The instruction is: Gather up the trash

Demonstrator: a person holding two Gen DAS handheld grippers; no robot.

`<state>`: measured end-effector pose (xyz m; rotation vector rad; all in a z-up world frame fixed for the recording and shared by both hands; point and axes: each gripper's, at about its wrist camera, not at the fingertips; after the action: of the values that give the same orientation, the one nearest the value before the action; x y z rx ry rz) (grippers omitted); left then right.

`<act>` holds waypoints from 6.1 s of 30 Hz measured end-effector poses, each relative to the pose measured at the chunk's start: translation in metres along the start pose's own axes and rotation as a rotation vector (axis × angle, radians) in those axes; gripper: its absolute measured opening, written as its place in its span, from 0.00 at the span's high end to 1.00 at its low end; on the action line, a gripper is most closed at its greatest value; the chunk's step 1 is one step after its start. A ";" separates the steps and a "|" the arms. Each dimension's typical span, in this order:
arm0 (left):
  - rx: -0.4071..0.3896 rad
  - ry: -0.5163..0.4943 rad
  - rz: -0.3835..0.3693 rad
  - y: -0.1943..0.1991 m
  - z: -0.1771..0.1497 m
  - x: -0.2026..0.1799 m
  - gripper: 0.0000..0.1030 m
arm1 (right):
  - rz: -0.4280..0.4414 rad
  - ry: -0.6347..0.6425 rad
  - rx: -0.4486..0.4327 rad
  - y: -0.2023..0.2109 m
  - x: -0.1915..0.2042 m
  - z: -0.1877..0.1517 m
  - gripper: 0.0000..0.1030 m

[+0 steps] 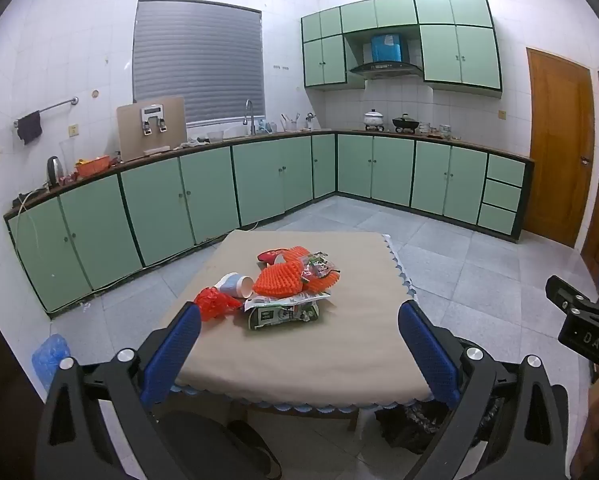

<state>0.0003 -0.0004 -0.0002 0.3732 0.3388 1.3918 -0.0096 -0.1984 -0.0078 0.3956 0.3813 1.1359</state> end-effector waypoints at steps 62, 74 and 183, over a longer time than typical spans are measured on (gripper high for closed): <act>-0.009 0.009 0.008 0.003 -0.002 0.013 0.06 | 0.005 -0.006 -0.010 0.005 0.003 0.001 0.05; -0.008 0.008 0.008 0.004 -0.002 0.015 0.06 | 0.005 -0.005 -0.010 0.004 0.004 0.001 0.05; 0.070 0.095 -0.041 -0.229 -0.033 0.199 0.93 | 0.470 0.254 0.116 -0.252 0.240 0.019 0.86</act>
<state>0.2172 0.1664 -0.1347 0.3567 0.4722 1.3631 0.2888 -0.0715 -0.1362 0.4579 0.5981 1.6353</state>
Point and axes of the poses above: each gripper's, at about its wrist camera, not at the fingertips, and y roughly against the way its jaws point, x to its left, z to its top, and after that the axes turned 8 degrees about -z, right-handed
